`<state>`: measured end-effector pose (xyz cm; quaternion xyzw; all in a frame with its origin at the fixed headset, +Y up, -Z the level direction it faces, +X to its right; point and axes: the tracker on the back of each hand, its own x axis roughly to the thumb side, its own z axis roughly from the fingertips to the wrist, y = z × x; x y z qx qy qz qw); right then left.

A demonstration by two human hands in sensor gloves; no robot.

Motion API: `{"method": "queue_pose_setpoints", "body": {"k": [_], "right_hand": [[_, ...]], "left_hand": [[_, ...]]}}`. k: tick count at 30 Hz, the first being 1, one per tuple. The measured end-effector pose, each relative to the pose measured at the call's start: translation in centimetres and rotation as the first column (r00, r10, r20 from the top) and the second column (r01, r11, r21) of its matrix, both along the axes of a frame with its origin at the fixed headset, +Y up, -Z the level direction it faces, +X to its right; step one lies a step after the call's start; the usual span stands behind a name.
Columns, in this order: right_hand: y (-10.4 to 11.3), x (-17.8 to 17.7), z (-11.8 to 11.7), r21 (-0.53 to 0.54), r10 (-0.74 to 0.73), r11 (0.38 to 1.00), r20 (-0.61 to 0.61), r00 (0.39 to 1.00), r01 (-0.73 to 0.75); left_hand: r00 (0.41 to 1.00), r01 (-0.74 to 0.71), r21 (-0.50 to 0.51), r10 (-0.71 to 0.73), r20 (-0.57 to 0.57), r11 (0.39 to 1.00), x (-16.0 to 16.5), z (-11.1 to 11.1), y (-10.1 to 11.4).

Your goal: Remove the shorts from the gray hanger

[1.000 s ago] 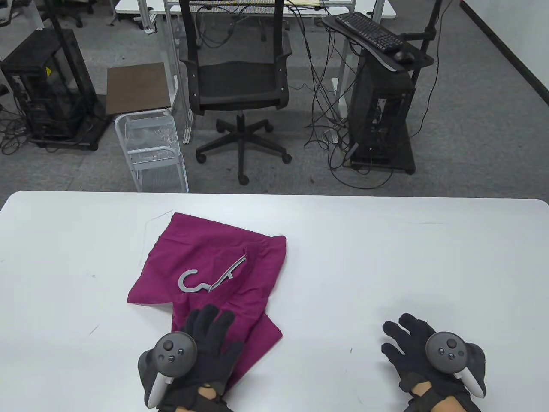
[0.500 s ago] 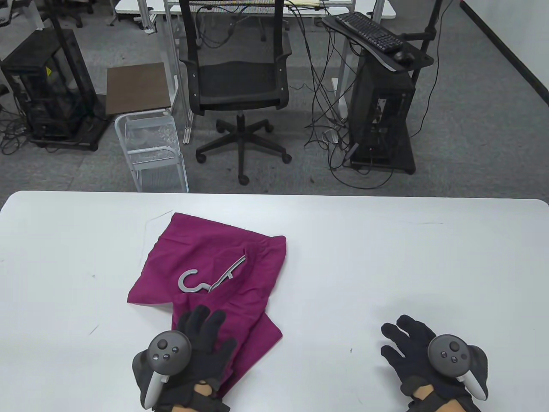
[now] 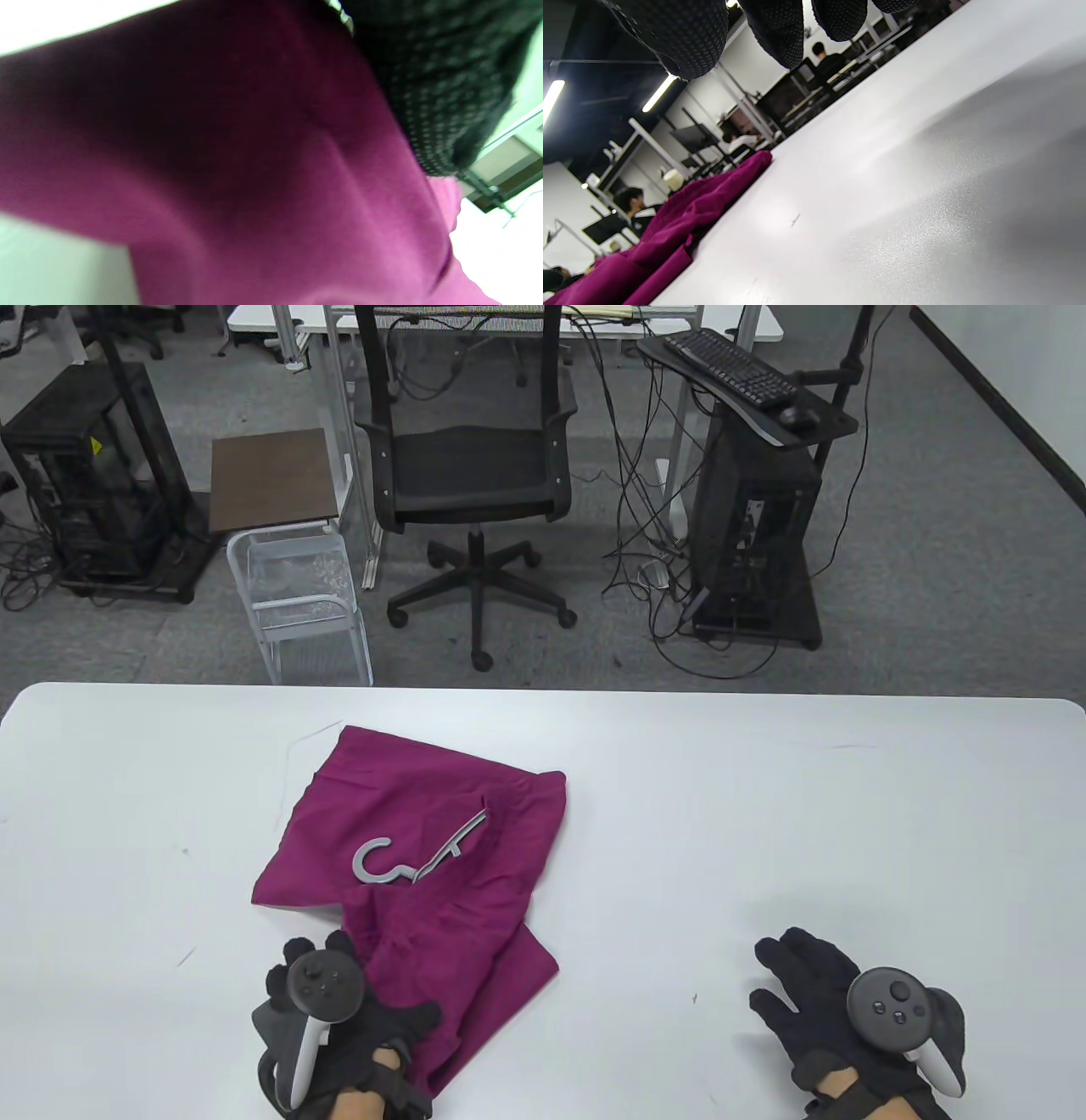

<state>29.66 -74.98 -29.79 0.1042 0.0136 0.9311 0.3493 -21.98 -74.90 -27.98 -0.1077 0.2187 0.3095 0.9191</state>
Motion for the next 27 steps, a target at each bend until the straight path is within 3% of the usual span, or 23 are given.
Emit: {"method": "queue_pose_setpoints", "body": {"k": [5, 9, 13, 16, 21, 23, 27], "right_hand": [[0.0, 0.0, 0.1, -0.015, 0.002, 1.0, 0.005, 1.0, -0.002], [-0.1, -0.1, 0.1, -0.027, 0.006, 1.0, 0.004, 1.0, -0.006], [-0.1, -0.2, 0.1, -0.04, 0.011, 0.999, 0.0, 1.0, -0.011], [-0.1, -0.3, 0.2, -0.047, 0.009, 0.999, -0.002, 1.0, -0.009], [0.0, -0.4, 0.2, -0.047, -0.004, 0.999, -0.008, 1.0, 0.004], [0.1, -0.4, 0.2, -0.032, -0.014, 0.999, -0.005, 1.0, 0.014], [0.3, -0.4, 0.3, -0.009, -0.024, 1.0, -0.003, 1.0, 0.024]], "left_hand": [[0.997, 0.065, -0.116, -0.07, -0.033, 0.991, 0.0, -0.1, -0.7], [0.992, 0.125, -0.263, -0.114, 0.056, 0.957, 0.7, -0.7, -2.1], [0.981, 0.191, -0.22, -0.176, 0.088, 0.957, 1.4, -1.1, -1.8], [0.972, 0.23, -0.134, -0.22, 0.089, 0.964, 1.8, -1.1, -0.9], [0.986, 0.093, 0.218, -0.12, 0.118, 0.972, 2.0, -0.6, 1.2], [0.974, 0.019, 0.354, -0.097, 0.204, 0.935, 2.4, -0.3, 1.9], [0.923, 0.087, 0.524, -0.266, 0.277, 0.847, 3.8, 0.4, 3.8]]}}
